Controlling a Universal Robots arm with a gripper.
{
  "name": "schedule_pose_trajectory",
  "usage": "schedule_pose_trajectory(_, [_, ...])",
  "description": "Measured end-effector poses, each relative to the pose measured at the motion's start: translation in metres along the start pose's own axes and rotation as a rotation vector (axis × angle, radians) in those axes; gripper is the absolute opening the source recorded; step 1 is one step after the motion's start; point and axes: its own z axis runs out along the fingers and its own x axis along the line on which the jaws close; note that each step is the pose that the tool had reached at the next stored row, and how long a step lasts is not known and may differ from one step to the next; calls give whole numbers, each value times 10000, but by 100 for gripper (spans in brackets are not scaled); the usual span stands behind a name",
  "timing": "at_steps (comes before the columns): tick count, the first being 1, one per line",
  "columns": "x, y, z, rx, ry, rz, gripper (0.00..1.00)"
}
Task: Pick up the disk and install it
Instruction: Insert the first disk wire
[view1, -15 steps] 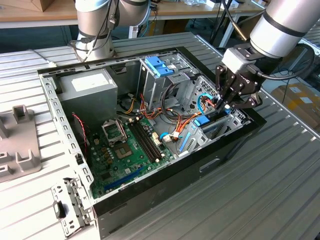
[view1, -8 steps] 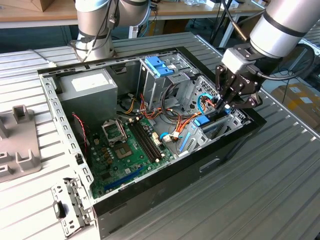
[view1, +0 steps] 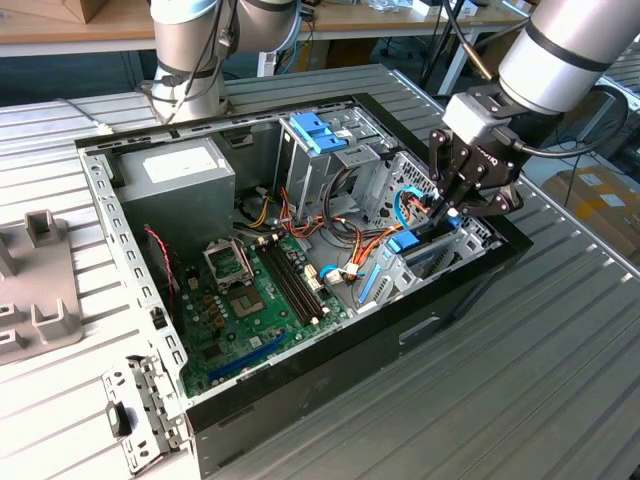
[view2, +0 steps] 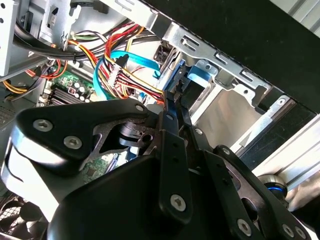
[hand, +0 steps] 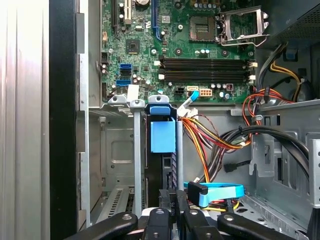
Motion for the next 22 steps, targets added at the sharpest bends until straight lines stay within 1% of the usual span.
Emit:
schedule_pose_trajectory(5, [0, -11, -4, -8, -12, 0, 16])
schedule_pose_trajectory(9, [4, -12, -16, -8, -4, 1, 16])
schedule_pose_trajectory(15, [15, -12, -12, -10, -5, 1, 16])
schedule_pose_trajectory(18, [18, -14, 4, -42, 1, 3, 16])
schedule_pose_trajectory(22, [20, -43, 7, -46, -5, 3, 16])
